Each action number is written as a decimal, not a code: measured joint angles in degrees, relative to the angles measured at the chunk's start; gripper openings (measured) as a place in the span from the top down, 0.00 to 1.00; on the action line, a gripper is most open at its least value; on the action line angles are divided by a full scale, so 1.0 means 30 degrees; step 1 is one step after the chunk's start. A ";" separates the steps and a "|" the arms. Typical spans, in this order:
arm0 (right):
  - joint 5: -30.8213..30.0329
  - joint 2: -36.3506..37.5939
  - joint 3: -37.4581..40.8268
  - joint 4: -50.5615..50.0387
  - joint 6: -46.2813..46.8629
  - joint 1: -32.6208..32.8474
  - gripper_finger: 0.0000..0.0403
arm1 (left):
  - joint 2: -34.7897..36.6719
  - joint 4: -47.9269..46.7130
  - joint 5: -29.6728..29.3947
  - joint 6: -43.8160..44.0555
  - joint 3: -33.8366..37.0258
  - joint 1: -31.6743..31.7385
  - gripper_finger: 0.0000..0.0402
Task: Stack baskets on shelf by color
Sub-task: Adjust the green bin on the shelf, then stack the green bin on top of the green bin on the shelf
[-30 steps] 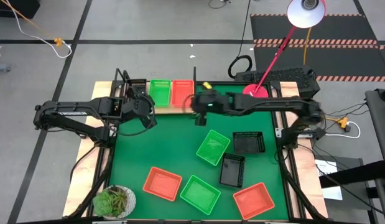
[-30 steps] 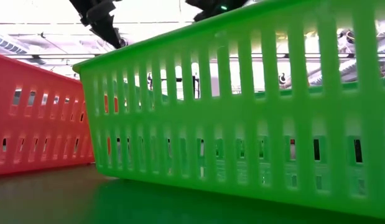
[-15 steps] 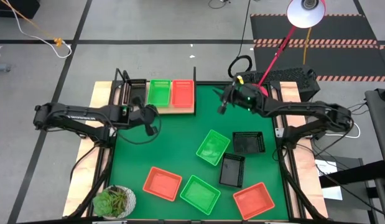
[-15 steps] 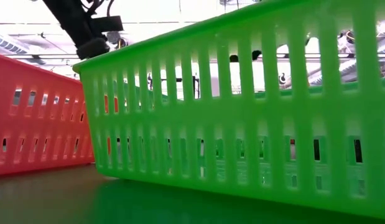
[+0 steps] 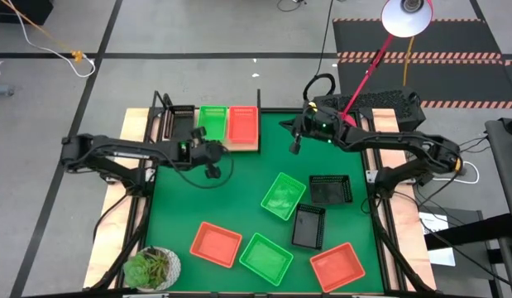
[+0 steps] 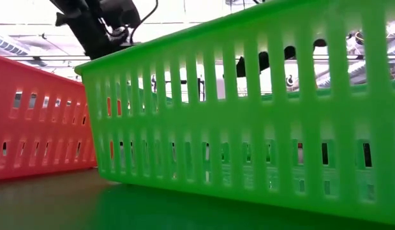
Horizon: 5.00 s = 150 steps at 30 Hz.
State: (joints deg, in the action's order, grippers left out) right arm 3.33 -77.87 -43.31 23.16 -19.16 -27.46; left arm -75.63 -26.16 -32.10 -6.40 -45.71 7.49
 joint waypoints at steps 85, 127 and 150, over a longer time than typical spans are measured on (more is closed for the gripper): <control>-0.0022 -0.0224 -0.0007 0.0022 -0.1355 -0.0073 0.98 | -0.1094 0.0572 0.4184 0.0808 -0.0226 0.5479 0.72; -0.0022 -0.0224 -0.0007 0.0029 -0.1355 -0.0070 0.98 | -0.1063 0.0776 0.3632 0.1534 -0.0226 0.5209 0.57; -0.0058 0.0973 -0.0029 -0.4920 0.2281 0.1665 0.98 | 0.8354 -0.0391 0.0996 0.2421 -0.0240 -0.3750 0.51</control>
State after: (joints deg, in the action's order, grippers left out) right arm 3.16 -74.95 -43.40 8.40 -12.31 -22.47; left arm -50.57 -27.34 -29.11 0.87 -46.44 -3.76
